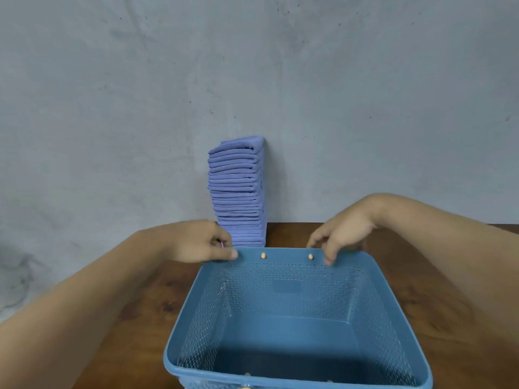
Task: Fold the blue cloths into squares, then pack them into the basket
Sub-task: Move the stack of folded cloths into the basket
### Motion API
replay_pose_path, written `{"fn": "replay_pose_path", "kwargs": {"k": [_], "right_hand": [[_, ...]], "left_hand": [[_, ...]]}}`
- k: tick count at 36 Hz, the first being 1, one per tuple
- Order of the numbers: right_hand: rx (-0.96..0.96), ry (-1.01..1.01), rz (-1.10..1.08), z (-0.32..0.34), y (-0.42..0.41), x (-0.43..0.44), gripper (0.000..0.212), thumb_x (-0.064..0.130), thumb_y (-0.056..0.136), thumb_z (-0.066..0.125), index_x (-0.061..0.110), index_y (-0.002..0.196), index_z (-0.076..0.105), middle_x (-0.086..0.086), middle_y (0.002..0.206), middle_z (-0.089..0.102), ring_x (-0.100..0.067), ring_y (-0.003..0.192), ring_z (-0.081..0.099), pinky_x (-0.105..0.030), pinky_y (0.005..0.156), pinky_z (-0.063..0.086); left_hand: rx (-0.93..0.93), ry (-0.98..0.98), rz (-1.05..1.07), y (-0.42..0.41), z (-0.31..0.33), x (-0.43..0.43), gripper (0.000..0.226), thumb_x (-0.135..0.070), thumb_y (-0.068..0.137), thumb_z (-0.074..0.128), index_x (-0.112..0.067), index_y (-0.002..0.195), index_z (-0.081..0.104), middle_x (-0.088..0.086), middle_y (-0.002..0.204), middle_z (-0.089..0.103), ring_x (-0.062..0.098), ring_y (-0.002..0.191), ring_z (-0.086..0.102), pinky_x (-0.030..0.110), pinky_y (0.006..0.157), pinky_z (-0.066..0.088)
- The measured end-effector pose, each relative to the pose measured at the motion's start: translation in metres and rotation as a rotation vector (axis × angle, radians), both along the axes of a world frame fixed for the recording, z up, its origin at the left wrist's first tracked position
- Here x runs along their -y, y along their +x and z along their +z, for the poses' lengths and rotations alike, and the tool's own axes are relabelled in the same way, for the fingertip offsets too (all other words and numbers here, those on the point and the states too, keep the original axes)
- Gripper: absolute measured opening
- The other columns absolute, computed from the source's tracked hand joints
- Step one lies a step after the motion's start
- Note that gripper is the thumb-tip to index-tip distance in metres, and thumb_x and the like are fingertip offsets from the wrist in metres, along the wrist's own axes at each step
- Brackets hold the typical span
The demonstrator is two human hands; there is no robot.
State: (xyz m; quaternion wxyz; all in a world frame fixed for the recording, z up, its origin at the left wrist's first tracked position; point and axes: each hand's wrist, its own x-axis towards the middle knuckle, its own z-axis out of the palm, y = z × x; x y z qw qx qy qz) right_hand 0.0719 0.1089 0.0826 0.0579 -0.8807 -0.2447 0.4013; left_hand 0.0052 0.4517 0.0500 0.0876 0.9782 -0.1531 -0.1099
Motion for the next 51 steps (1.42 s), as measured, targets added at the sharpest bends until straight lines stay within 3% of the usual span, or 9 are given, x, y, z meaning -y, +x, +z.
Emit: {"fn": "replay_pose_path", "kwargs": {"k": [8, 13, 18, 22, 27, 32, 41, 47, 51], "right_hand": [[0.253, 0.503, -0.318, 0.047, 0.056, -0.054, 0.036, 0.049, 0.105, 0.058, 0.023, 0.130, 0.064, 0.002, 0.121, 0.074, -0.022, 0.112, 0.073, -0.043, 0.096, 0.062], [0.103, 0.775, -0.663, 0.052, 0.102, -0.103, 0.056, 0.054, 0.104, 0.056, 0.009, 0.136, 0.057, -0.014, 0.131, 0.069, -0.031, 0.111, 0.071, -0.048, 0.093, 0.062], [-0.159, 0.944, -0.906, 0.041, 0.146, -0.141, 0.101, 0.072, 0.091, 0.062, 0.002, 0.159, 0.033, -0.026, 0.152, 0.049, -0.042, 0.131, 0.057, -0.054, 0.101, 0.055], [-0.236, 0.988, -1.021, 0.042, 0.173, -0.154, 0.114, 0.079, 0.082, 0.065, -0.001, 0.158, 0.033, -0.027, 0.117, 0.060, -0.041, 0.108, 0.065, -0.054, 0.094, 0.057], [-0.286, 0.922, -0.996, 0.039, 0.195, -0.162, 0.122, 0.085, 0.075, 0.066, -0.006, 0.151, 0.040, -0.026, 0.127, 0.066, -0.039, 0.111, 0.069, -0.051, 0.087, 0.061], [-0.311, 0.913, -0.979, 0.025, 0.206, -0.171, 0.089, 0.072, 0.071, 0.080, 0.004, 0.127, 0.068, -0.017, 0.112, 0.078, -0.035, 0.101, 0.077, -0.052, 0.097, 0.058], [-0.254, 0.999, -1.026, 0.021, 0.200, -0.182, 0.062, 0.032, 0.065, 0.078, 0.009, 0.123, 0.075, -0.012, 0.108, 0.080, -0.034, 0.100, 0.078, -0.050, 0.097, 0.058], [-0.248, 1.084, -0.987, 0.029, 0.192, -0.181, 0.072, 0.018, 0.052, 0.073, 0.008, 0.123, 0.077, -0.009, 0.113, 0.079, -0.032, 0.106, 0.076, -0.048, 0.099, 0.056], [-0.173, 1.176, -0.936, 0.048, 0.178, -0.172, 0.026, 0.025, 0.059, 0.072, 0.017, 0.083, 0.068, -0.002, 0.084, 0.071, -0.026, 0.071, 0.068, -0.036, 0.077, 0.058]], "left_hand": [[0.441, -0.161, 0.101, 0.061, 0.056, -0.014, 0.021, -0.050, 0.105, 0.056, -0.036, 0.116, 0.065, -0.014, 0.118, 0.068, 0.010, 0.112, 0.063, 0.038, 0.103, 0.050], [0.575, -0.179, 0.139, 0.114, 0.089, -0.010, 0.044, -0.034, 0.107, 0.054, -0.023, 0.149, 0.050, 0.001, 0.153, 0.049, 0.022, 0.138, 0.048, 0.039, 0.106, 0.044], [0.553, -0.159, 0.158, 0.163, 0.117, 0.008, 0.054, -0.030, 0.103, 0.047, -0.026, 0.157, 0.040, 0.005, 0.164, 0.039, 0.025, 0.151, 0.033, 0.046, 0.117, 0.037], [0.391, -0.159, 0.235, 0.196, 0.111, 0.006, 0.054, -0.046, 0.102, 0.032, -0.039, 0.155, 0.040, 0.001, 0.163, 0.045, 0.026, 0.144, 0.044, 0.049, 0.117, 0.037], [0.335, -0.226, 0.243, 0.210, 0.075, -0.010, 0.053, -0.051, 0.103, 0.025, -0.046, 0.152, 0.044, -0.008, 0.164, 0.044, 0.022, 0.146, 0.043, 0.047, 0.120, 0.034], [0.325, -0.245, 0.171, 0.202, 0.059, -0.009, 0.053, -0.044, 0.107, 0.027, -0.049, 0.158, 0.038, -0.011, 0.166, 0.040, 0.019, 0.152, 0.037, 0.044, 0.122, 0.032], [0.341, -0.323, 0.136, 0.186, 0.055, -0.010, 0.051, -0.041, 0.106, 0.027, -0.052, 0.154, 0.042, -0.014, 0.161, 0.045, 0.014, 0.147, 0.041, 0.045, 0.119, 0.036], [0.366, -0.604, 0.192, 0.176, 0.060, -0.015, 0.047, -0.045, 0.107, 0.024, -0.051, 0.138, 0.058, -0.016, 0.148, 0.056, 0.010, 0.133, 0.052, 0.037, 0.112, 0.040], [0.616, -0.908, 0.310, 0.165, 0.067, -0.020, 0.041, -0.028, 0.109, 0.030, -0.035, 0.130, 0.064, -0.018, 0.136, 0.060, 0.001, 0.123, 0.054, 0.020, 0.097, 0.039]]}}
